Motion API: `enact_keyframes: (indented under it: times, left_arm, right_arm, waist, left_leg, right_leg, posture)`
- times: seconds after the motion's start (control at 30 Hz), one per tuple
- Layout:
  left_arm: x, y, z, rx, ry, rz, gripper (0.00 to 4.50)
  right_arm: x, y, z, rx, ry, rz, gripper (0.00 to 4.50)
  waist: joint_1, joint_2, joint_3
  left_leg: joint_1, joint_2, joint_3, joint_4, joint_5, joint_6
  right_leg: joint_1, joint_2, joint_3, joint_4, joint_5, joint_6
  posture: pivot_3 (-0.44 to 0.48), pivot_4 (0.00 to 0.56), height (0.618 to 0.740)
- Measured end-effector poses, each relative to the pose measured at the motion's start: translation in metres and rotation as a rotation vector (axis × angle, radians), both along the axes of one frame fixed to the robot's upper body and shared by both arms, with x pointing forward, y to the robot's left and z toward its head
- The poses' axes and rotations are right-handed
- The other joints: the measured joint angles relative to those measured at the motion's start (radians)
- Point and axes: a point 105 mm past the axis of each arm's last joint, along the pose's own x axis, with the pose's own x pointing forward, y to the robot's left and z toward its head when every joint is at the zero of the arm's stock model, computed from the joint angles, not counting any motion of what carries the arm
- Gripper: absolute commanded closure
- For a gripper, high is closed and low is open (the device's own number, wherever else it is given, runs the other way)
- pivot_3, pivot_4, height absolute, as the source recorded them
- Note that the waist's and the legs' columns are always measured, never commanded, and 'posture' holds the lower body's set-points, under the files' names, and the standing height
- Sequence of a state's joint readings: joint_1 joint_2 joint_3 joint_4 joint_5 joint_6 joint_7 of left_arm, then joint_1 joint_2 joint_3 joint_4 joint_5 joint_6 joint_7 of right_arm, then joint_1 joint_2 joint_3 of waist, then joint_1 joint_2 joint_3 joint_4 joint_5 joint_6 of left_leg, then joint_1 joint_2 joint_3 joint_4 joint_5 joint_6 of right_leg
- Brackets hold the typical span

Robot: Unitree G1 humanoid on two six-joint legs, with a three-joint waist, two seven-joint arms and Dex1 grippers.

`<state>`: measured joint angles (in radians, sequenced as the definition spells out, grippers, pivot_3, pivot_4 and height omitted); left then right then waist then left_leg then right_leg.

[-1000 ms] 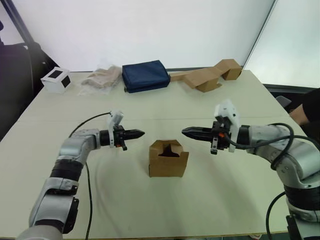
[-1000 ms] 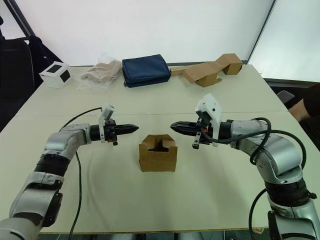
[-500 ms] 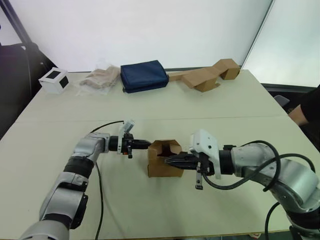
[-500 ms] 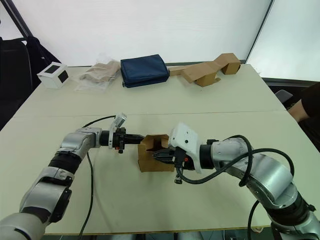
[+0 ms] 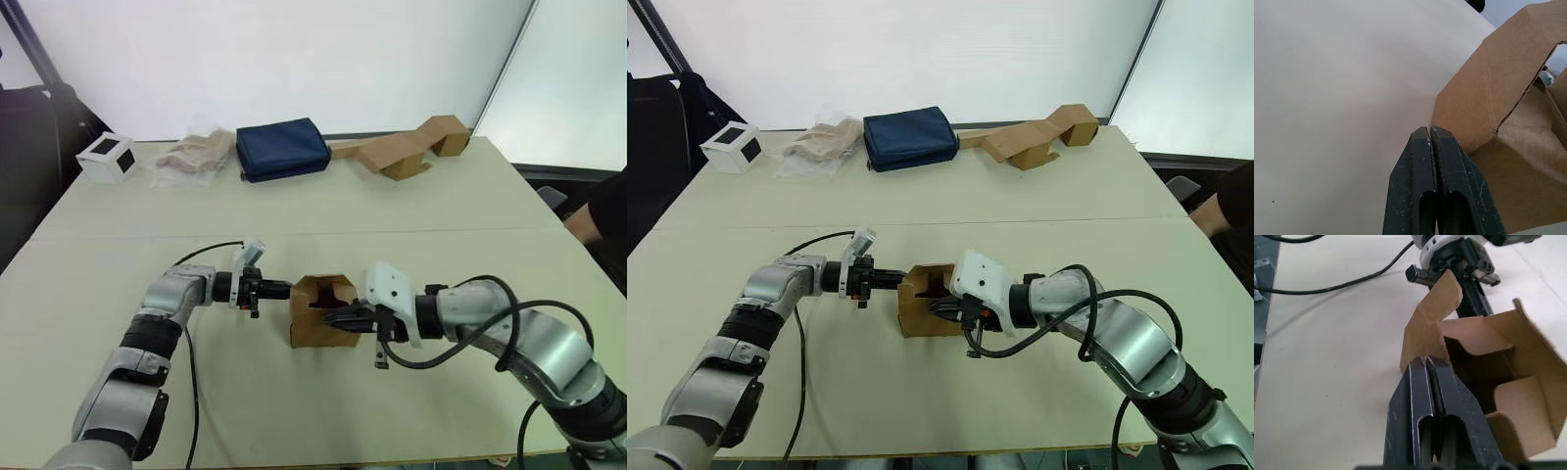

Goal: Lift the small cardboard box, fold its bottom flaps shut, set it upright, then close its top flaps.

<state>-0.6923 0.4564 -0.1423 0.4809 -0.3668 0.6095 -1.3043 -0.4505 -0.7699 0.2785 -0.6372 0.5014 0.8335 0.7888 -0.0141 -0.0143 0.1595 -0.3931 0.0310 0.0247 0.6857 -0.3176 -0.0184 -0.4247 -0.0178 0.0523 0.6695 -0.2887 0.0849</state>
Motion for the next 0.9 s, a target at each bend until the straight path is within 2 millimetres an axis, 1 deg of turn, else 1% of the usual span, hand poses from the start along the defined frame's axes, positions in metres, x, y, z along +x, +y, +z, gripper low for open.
enact_keyframes:
  times: [0.1,0.27,0.37,0.53,0.6,0.7,0.77,0.83,0.9]
  left_arm:
    - [-0.002,0.0,-0.002,0.0,0.007,-0.001,4.48]
    - [-0.004,-0.001,-0.003,0.002,0.011,0.004,4.48]
    - [-0.003,0.0,-0.002,0.002,0.005,0.013,4.48]
    - [0.004,0.006,0.0,0.02,-0.029,0.075,4.48]
    - [0.007,0.015,0.007,0.025,-0.052,0.109,4.48]
    - [0.009,0.035,0.032,0.061,-0.135,0.148,4.48]
    - [0.001,0.039,0.048,0.076,-0.187,0.122,4.48]
    - [-0.018,0.034,0.058,0.075,-0.198,0.052,4.48]
    - [-0.037,0.029,0.062,0.067,-0.179,-0.009,4.48]
  right_arm:
    - [0.003,-0.001,-0.002,-0.004,-0.003,-0.008,4.5]
    - [0.008,0.003,-0.007,0.023,0.003,-0.015,4.5]
    - [0.012,0.001,-0.01,0.015,0.0,-0.03,4.5]
    - [0.016,0.002,-0.012,0.027,0.005,-0.034,4.5]
    - [0.016,0.002,-0.012,0.031,0.008,-0.034,4.5]
    - [0.016,0.002,-0.012,0.035,0.008,-0.032,4.5]
    - [0.016,0.002,-0.011,0.037,0.008,-0.034,4.5]
    - [0.016,0.001,-0.011,0.038,0.009,-0.034,4.5]
    - [0.016,0.001,-0.012,0.039,0.013,-0.032,4.5]
  waist:
    - [0.0,0.0,0.0]
    - [0.0,0.0,0.0]
    - [0.0,0.0,0.0]
    - [-0.001,0.0,0.0]
    - [-0.003,0.0,0.0]
    - [-0.003,0.0,0.0]
    - [-0.002,0.0,0.0]
    - [-0.002,0.0,0.0]
    - [-0.001,0.0,0.0]
  left_leg:
    - [0.0,0.0,0.0,0.0,0.0,0.0]
    - [0.0,0.0,0.0,0.0,0.0,0.0]
    - [0.0,0.0,0.0,0.0,0.0,0.0]
    - [0.0,0.0,0.0,0.0,0.0,0.0]
    - [0.0,0.001,0.0,0.0,0.0,0.0]
    - [0.0,0.001,0.0,0.0,0.0,0.0]
    - [0.0,0.0,0.0,0.0,0.0,0.0]
    - [0.0,0.0,0.0,0.0,0.0,0.0]
    - [0.0,0.0,0.0,0.0,0.0,0.0]
  right_leg:
    - [0.0,0.0,0.0,0.0,0.0,0.0]
    - [0.0,0.0,0.0,0.0,0.0,0.0]
    - [0.0,0.0,0.0,0.0,0.0,0.0]
    - [0.0,0.0,0.0,0.0,0.0,0.0]
    - [0.0,0.0,0.0,0.0,0.0,0.0]
    - [0.0,0.0,0.0,0.0,0.0,0.0]
    - [0.0,-0.001,0.0,0.0,0.0,0.0]
    - [0.0,-0.002,0.0,0.0,0.0,0.0]
    - [0.0,-0.005,0.0,0.0,0.0,0.0]
  posture:
    - [0.0,0.15,0.74]
    - [0.0,0.15,0.74]
    - [0.0,0.15,0.74]
    - [0.0,0.15,0.74]
    - [0.0,0.15,0.74]
    - [0.0,0.15,0.74]
    - [0.0,0.15,0.74]
    - [0.0,0.15,0.74]
    - [0.0,0.15,0.74]
